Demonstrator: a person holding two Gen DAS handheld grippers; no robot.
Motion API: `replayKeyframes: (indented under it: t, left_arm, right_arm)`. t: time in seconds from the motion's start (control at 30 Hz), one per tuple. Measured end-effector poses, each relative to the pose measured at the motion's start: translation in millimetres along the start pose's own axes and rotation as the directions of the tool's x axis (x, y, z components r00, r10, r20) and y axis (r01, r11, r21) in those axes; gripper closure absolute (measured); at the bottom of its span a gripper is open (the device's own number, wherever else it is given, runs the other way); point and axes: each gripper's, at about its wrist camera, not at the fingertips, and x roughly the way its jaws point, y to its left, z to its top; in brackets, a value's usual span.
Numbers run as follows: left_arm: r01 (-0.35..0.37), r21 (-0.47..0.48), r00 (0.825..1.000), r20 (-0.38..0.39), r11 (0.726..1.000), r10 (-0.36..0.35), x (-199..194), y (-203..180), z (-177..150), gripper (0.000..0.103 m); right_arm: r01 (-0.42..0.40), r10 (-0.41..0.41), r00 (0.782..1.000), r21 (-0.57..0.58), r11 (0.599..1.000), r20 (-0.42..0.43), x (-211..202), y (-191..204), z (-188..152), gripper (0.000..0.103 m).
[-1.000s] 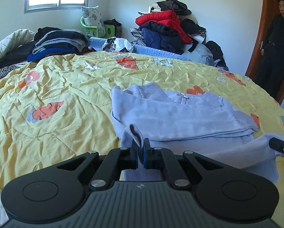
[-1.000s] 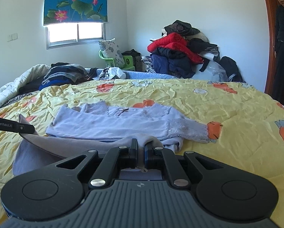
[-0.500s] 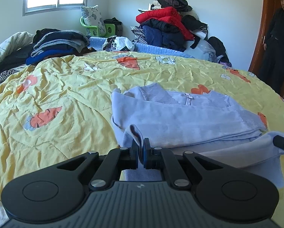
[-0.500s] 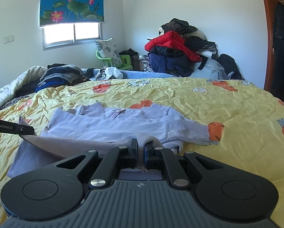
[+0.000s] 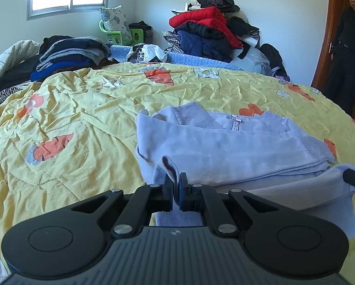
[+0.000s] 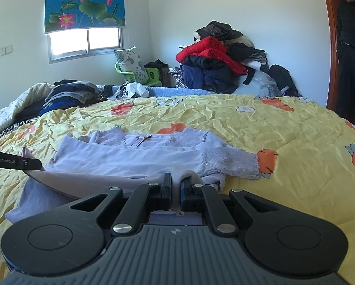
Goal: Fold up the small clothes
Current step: 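Lay the hem onto the collar and press it flat with both grippers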
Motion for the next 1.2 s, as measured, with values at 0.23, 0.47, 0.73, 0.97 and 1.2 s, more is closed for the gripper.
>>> replayKeyframes:
  t: [0.23, 0.47, 0.73, 0.97, 1.2]
  left_arm:
    - [-0.003, 0.001, 1.0, 0.008, 1.0, 0.003, 1, 0, 2, 0.099]
    - [-0.005, 0.0, 1.0, 0.007, 1.0, 0.005, 4, 0, 4, 0.099]
    - [-0.011, 0.001, 1.0, -0.006, 1.0, 0.011, 12, 2, 9, 0.099]
    - [-0.018, 0.01, 1.0, -0.01, 1.0, 0.018, 18, 1, 14, 0.099]
    - [-0.025, 0.024, 1.0, -0.016, 0.999, 0.026, 26, -3, 22, 0.099]
  right_arm:
    - [0.001, -0.001, 1.0, -0.001, 1.0, 0.002, -1, -1, 0, 0.093]
    - [0.002, -0.002, 1.0, 0.007, 1.0, 0.001, 3, -1, 3, 0.093]
    - [0.003, -0.003, 1.0, 0.011, 1.0, 0.001, 5, -2, 5, 0.093]
    - [0.009, -0.009, 1.0, 0.018, 1.0, 0.004, 15, -2, 14, 0.093]
    - [0.015, -0.016, 1.0, 0.028, 0.999, 0.002, 23, -3, 18, 0.093]
